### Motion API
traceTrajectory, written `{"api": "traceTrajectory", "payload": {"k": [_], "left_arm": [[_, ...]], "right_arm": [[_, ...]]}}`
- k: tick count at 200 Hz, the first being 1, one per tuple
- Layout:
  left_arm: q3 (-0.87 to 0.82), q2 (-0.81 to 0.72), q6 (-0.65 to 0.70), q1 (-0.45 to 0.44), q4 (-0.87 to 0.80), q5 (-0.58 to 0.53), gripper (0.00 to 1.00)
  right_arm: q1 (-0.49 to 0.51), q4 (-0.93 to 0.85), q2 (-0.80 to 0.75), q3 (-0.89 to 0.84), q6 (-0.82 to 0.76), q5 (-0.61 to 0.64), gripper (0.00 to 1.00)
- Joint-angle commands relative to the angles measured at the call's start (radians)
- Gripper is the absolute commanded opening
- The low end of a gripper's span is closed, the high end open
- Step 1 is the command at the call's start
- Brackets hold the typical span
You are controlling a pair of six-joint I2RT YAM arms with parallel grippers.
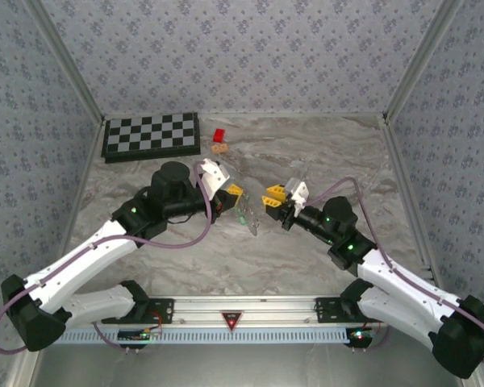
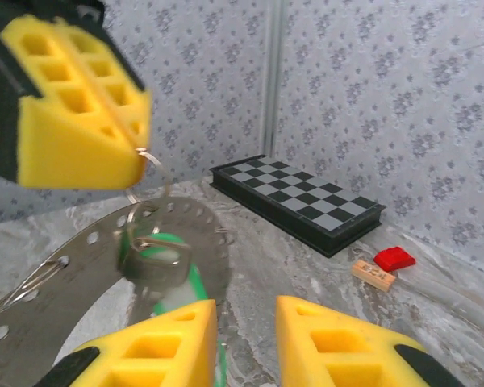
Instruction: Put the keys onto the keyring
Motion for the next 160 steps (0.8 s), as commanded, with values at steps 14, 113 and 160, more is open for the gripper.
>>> {"api": "traceTrajectory", "payload": {"k": [14, 113, 160], "left_arm": [[-0.060, -0.006, -0.071, 0.004, 0.244, 0.038, 0.00], [-0.146, 0.041, -0.160, 0.008, 0.526, 0.081, 0.00], [-0.147, 0.027, -0.157, 0.010, 0.507, 0.097, 0.00]], "right_arm": [[-0.060, 0.021, -0.028, 0.012, 0.159, -0.089, 0.27], [-0.079, 0.094, 0.064, 0.092, 0.281, -0.235, 0.27], [-0.072, 0.128, 0.128, 0.127, 0.290, -0.251, 0.27]]}}
